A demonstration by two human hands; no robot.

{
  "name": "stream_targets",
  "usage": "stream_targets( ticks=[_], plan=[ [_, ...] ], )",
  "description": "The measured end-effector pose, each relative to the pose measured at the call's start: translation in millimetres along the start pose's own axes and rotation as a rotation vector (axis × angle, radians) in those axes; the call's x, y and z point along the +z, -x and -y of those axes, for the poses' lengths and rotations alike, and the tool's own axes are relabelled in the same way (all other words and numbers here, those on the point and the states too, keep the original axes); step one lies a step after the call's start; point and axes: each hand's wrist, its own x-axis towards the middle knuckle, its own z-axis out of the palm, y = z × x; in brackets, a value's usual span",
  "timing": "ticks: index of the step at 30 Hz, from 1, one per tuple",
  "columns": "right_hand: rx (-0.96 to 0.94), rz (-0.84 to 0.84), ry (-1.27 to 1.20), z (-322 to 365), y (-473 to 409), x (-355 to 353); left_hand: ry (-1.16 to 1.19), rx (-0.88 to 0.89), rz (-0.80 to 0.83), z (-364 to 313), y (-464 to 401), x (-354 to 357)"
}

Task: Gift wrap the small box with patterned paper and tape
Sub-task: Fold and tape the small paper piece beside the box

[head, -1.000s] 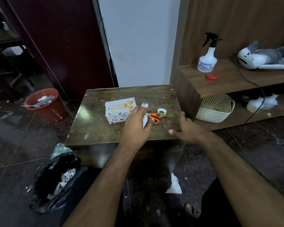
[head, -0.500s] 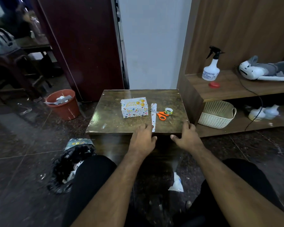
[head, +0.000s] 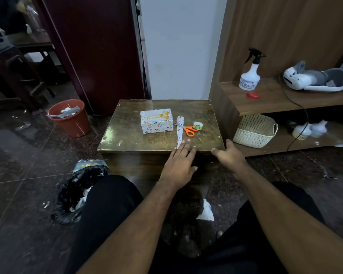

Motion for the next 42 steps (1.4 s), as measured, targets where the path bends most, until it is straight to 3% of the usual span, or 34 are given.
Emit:
stream_targets(
  ticks=[4, 9, 13, 18, 25, 32, 37, 42],
  plan=[
    [0.001, 0.002, 0.067, -5.5, 3.5, -0.9, -0.030, -0.002, -0.045, -2.4, -3.1, 10.5],
    [-0.041, -0.057, 0.383, -6.8, 14.6, 5.1, -0.029, -0.056, -0.166, -7.6, -4.5, 14.7],
    [-0.036, 0.017, 0.646, -6.4, 28.4, 15.0, -0.123, -0.183, -0.120, -6.9, -6.3, 10.7],
    [-0.345, -0.203, 0.942, -3.0, 38.7, 23.3, -0.143, -0.235, 0.011, -4.0, -17.8, -5.9],
    [-0.424, 0.061, 0.870, -0.4, 41.0, 36.1, -0.271, -0.168, 0.313, -5.9, -4.1, -15.4],
    [-0.523, 0.021, 0.823, 5.5, 44.8, 42.2, -0.453, -0.146, 0.540, -10.9, 16.9, -26.2],
    [-0.486, 0.041, 0.725, -0.7, 42.6, 47.4, -0.456, -0.124, 0.524, -6.6, 17.3, -32.5],
    [-0.476, -0.125, 0.589, 10.8, 30.8, 54.8, -0.370, -0.153, 0.540, 8.3, 21.0, -33.4]
  ],
)
